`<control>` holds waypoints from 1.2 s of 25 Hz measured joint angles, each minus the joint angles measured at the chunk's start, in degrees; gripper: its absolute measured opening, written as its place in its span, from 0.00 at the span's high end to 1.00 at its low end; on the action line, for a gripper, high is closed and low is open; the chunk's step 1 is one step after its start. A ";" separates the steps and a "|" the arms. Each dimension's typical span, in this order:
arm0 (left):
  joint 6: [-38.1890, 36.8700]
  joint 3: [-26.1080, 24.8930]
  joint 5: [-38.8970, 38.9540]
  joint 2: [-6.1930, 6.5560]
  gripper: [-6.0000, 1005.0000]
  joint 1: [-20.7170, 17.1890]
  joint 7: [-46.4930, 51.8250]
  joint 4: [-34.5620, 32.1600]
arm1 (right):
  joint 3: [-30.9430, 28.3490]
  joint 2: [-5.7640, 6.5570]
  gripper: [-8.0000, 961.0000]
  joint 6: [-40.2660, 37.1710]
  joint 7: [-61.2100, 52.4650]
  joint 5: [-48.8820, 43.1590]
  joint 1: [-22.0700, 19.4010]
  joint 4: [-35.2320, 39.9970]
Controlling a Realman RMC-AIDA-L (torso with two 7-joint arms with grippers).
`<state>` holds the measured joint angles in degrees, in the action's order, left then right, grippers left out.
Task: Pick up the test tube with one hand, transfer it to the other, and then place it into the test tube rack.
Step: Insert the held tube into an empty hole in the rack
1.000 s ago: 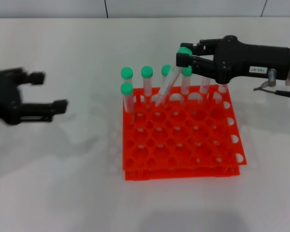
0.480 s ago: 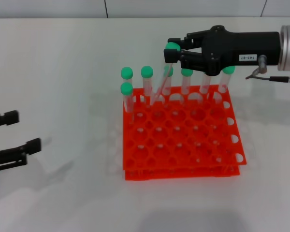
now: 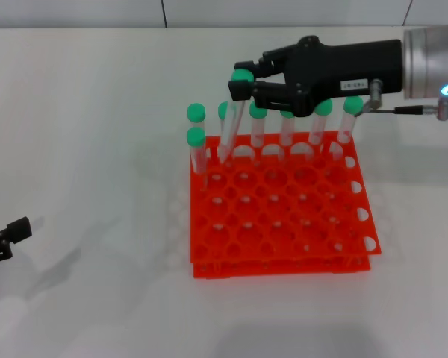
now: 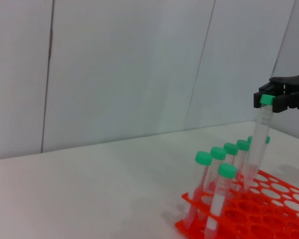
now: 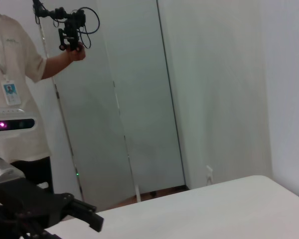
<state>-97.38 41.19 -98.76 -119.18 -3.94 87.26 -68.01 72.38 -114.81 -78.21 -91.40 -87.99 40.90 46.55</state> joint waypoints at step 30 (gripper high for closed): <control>0.33 -0.41 -2.13 0.01 0.12 2.18 0.53 1.64 | 4.33 -0.42 0.63 6.19 1.83 -3.18 1.34 -0.04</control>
<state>-97.05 40.78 -100.89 -119.17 -1.76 87.79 -66.38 76.72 -115.23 -72.02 -89.58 -91.18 42.24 46.52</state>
